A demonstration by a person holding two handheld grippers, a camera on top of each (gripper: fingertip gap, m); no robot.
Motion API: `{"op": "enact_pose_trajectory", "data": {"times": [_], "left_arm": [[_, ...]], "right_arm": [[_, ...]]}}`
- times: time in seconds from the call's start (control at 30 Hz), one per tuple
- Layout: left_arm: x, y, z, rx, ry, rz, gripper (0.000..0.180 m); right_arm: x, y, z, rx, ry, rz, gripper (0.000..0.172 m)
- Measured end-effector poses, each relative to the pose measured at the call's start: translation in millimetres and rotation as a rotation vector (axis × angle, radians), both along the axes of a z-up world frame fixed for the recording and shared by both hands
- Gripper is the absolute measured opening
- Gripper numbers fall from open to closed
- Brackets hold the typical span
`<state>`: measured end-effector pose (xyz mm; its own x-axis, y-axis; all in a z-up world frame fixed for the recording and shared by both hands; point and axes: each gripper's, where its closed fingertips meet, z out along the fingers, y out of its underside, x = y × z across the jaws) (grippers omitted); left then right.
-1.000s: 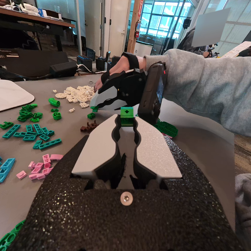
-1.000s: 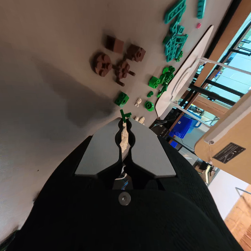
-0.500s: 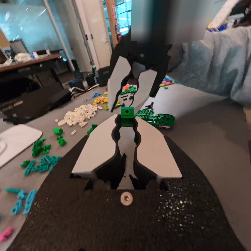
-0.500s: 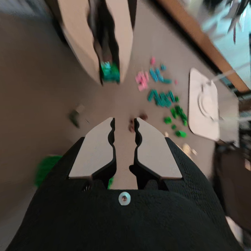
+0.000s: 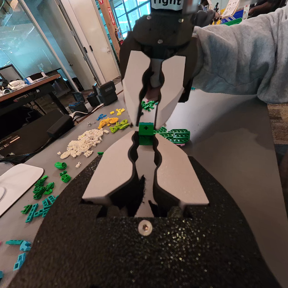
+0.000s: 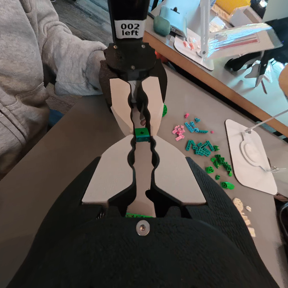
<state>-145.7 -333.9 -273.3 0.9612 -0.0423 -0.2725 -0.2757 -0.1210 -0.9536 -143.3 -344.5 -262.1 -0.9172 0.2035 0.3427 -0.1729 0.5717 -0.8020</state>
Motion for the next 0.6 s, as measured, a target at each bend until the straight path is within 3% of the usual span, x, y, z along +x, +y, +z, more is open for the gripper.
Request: {"op": "enact_pose_trajectory", "data": {"times": [0.6], "left_arm": [[8.5,-7.5,4.1,0.02,-0.044,-0.052,0.017]], "right_arm": [[7.8,-4.3,1.2,0.033,0.008,0.075,0.015]]}}
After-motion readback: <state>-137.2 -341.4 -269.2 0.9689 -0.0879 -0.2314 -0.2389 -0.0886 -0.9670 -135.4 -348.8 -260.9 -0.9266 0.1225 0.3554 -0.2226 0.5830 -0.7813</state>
